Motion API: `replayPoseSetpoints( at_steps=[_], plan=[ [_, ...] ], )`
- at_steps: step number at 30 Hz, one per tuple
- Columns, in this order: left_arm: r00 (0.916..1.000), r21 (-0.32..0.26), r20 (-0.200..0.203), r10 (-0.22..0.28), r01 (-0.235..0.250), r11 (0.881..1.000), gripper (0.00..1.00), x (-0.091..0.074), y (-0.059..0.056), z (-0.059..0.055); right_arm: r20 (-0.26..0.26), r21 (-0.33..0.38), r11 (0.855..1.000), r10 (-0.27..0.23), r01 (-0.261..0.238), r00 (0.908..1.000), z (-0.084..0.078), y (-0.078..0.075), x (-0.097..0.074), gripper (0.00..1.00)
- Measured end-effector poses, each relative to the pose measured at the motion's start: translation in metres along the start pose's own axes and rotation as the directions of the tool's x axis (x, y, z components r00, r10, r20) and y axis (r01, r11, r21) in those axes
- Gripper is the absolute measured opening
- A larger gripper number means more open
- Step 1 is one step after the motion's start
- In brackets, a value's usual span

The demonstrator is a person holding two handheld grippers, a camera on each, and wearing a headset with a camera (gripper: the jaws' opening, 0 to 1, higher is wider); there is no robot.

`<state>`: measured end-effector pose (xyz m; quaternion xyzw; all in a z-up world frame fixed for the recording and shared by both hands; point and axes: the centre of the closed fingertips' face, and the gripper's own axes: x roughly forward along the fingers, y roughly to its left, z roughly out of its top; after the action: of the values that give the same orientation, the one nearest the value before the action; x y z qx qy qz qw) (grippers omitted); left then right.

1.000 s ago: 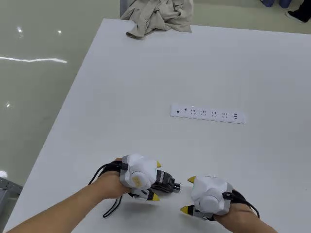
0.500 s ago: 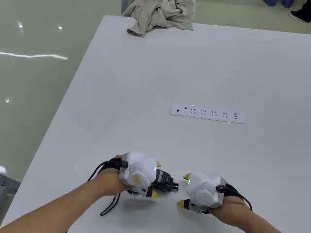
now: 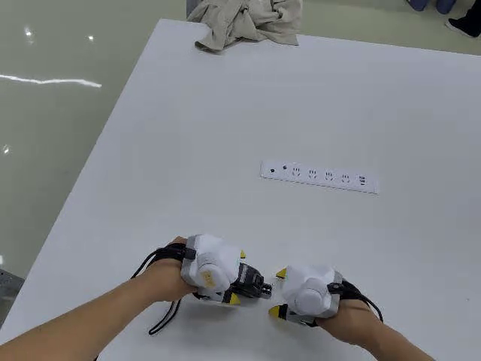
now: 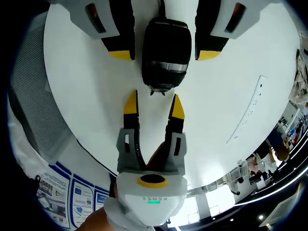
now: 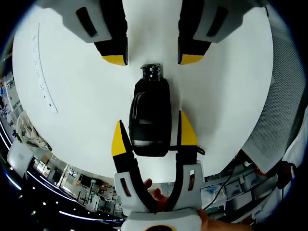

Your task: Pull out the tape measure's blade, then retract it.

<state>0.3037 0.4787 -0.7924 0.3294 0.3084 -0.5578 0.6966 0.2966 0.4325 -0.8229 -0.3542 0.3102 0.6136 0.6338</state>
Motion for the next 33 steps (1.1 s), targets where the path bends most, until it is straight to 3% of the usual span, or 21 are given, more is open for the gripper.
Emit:
replayPoseSetpoints(
  at_steps=[7, 18, 33],
  plan=[
    [0.9999, 0.010, -0.012, -0.004, 0.004, 1.000, 0.42, 0.001, -0.002, -0.002, -0.004, -0.021, 1.000, 0.018, -0.018, 0.9998, 0.002, 0.001, 0.004, 0.39],
    [0.9998, 0.016, -0.017, 0.002, -0.002, 1.000, 0.36, 0.002, 0.003, -0.003, 0.008, 0.005, 0.999, 0.038, -0.038, 0.9993, 0.004, -0.002, 0.008, 0.31],
    [0.9997, 0.022, -0.022, -0.004, 0.004, 1.000, 0.35, 0.003, 0.003, -0.003, 0.003, -0.029, 0.997, 0.075, -0.075, 0.9972, 0.007, 0.002, 0.011, 0.21]
  ],
)
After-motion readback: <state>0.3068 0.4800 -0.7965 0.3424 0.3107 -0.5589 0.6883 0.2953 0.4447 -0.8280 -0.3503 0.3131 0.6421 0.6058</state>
